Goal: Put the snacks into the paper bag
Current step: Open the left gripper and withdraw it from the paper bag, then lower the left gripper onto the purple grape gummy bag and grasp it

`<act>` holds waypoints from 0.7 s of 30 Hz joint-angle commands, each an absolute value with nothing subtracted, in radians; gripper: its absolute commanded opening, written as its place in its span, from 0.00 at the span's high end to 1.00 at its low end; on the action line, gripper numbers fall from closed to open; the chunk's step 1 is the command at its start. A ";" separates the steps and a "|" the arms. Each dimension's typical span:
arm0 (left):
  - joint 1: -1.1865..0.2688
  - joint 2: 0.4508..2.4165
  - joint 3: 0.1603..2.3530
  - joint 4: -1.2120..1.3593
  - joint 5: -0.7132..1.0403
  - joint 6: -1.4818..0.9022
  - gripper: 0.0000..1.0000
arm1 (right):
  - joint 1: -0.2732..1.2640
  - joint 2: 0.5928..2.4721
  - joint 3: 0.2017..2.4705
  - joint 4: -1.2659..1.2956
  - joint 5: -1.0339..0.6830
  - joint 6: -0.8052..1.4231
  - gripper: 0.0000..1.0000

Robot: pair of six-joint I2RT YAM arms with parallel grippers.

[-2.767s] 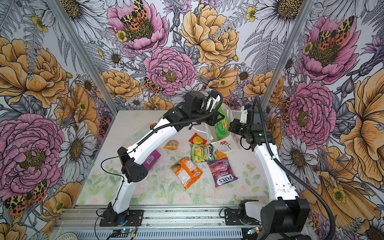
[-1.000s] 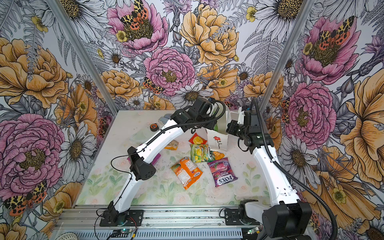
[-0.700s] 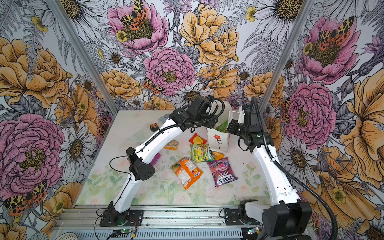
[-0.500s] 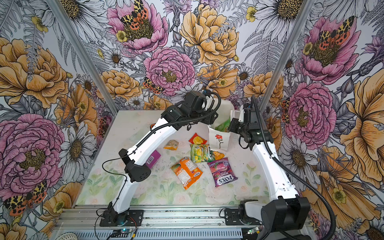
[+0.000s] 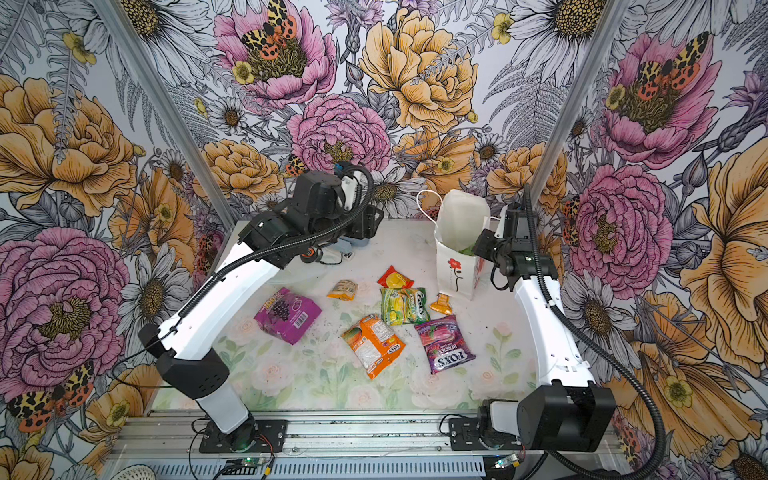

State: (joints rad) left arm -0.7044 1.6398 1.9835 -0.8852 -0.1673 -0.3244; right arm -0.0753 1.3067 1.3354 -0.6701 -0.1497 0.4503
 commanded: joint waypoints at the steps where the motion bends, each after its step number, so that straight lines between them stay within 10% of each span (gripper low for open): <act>1: -0.587 1.495 1.771 -0.822 -0.227 -0.415 0.23 | -0.094 1.295 1.324 -0.652 -0.132 0.434 1.00; 21: -0.020 1.306 1.017 -0.584 -0.038 -0.622 0.12 | -0.106 1.282 1.270 -0.650 -0.177 0.439 1.00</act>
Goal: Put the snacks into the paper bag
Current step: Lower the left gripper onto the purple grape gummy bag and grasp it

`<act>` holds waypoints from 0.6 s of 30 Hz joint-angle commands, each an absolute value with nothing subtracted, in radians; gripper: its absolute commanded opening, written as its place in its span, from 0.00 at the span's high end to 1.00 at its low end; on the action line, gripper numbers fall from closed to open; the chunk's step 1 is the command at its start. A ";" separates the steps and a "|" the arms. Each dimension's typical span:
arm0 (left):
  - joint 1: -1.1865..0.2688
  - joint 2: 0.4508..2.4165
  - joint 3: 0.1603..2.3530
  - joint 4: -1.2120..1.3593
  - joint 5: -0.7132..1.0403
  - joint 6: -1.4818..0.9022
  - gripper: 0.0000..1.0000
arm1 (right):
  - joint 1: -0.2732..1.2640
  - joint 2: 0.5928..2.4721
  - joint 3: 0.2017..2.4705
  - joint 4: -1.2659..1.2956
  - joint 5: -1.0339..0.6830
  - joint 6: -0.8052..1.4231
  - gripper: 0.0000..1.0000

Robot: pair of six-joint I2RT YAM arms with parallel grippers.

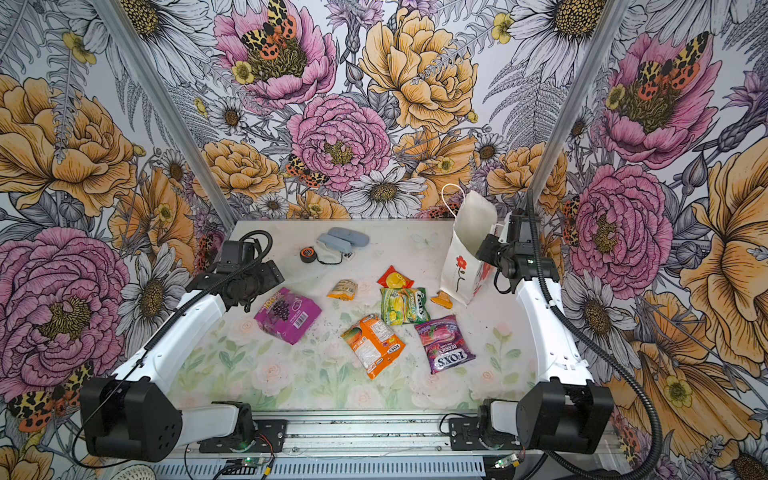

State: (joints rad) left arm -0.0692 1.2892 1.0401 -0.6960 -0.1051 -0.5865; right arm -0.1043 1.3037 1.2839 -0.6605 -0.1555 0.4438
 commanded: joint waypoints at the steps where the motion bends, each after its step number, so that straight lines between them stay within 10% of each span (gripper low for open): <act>1: 0.005 1.322 1.007 -0.564 -0.006 -0.630 0.12 | -0.106 1.282 1.270 -0.650 -0.175 0.438 1.00; 18: 0.097 1.597 1.004 -0.445 0.136 -0.636 0.07 | -0.105 1.279 1.270 -0.650 -0.184 0.439 1.00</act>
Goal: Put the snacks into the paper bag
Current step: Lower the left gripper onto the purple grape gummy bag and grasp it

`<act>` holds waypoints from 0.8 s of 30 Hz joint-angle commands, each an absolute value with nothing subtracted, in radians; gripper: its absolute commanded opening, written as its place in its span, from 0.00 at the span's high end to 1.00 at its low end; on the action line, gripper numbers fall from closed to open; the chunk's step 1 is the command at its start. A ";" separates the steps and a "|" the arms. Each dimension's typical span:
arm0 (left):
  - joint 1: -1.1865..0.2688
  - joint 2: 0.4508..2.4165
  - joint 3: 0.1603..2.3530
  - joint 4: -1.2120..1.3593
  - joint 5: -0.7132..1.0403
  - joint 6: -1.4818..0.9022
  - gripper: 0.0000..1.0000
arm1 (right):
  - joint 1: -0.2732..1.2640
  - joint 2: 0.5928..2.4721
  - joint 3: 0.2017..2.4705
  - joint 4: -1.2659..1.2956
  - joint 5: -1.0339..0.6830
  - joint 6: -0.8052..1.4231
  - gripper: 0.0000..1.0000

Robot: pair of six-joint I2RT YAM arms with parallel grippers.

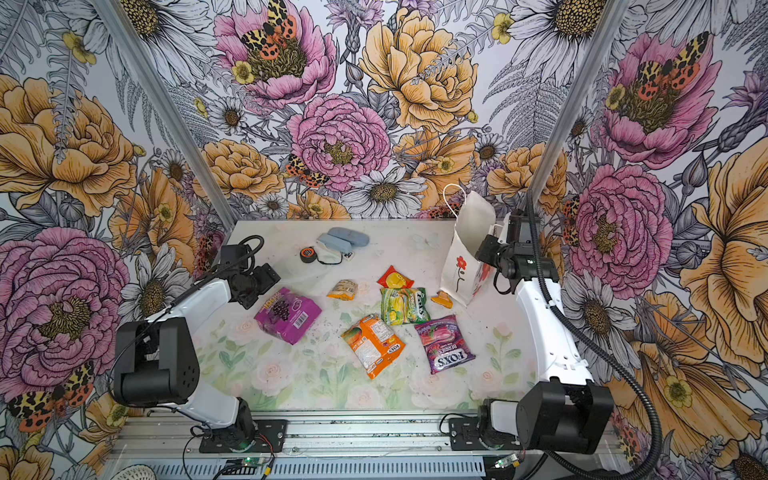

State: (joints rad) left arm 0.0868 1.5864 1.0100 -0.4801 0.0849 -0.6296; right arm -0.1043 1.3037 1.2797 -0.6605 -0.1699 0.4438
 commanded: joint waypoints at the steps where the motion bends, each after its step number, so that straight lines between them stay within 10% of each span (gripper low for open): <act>1: 0.094 1.597 0.996 -0.445 0.148 -0.639 0.05 | -0.105 1.278 1.270 -0.650 -0.184 0.439 1.00; 24: -0.425 1.290 0.819 -0.614 0.021 -0.855 0.07 | -0.104 1.321 1.278 -0.649 -0.210 0.455 1.00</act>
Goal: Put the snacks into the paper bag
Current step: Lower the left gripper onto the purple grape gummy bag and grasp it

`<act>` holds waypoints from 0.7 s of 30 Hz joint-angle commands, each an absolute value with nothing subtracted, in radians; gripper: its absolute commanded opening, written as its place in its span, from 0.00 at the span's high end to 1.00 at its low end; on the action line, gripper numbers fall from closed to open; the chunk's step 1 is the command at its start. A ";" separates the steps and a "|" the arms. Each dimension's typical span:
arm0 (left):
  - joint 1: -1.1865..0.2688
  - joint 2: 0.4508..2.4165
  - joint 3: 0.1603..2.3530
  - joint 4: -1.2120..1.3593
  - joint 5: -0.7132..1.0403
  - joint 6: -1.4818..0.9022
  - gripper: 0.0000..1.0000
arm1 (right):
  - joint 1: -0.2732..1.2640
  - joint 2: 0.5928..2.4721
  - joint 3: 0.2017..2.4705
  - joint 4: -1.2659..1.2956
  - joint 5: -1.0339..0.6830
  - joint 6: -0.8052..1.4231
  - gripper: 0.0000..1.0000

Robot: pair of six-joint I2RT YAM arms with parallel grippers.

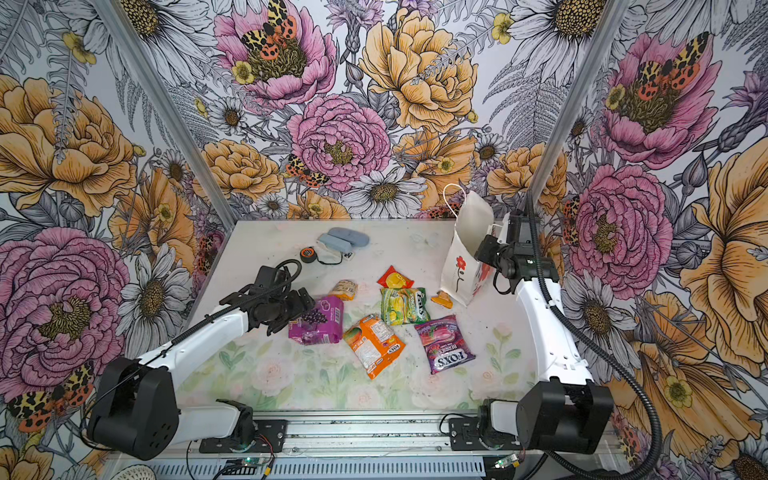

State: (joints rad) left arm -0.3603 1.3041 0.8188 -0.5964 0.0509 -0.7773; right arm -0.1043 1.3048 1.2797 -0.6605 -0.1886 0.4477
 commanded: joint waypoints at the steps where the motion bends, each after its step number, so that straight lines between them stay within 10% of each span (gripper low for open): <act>1: -0.445 1.290 0.818 -0.614 0.028 -0.871 0.07 | -0.103 1.321 1.278 -0.649 -0.212 0.456 1.00; 21: -0.285 1.185 0.650 -0.499 0.232 -0.704 0.05 | -0.098 1.319 1.266 -0.649 -0.207 0.456 1.00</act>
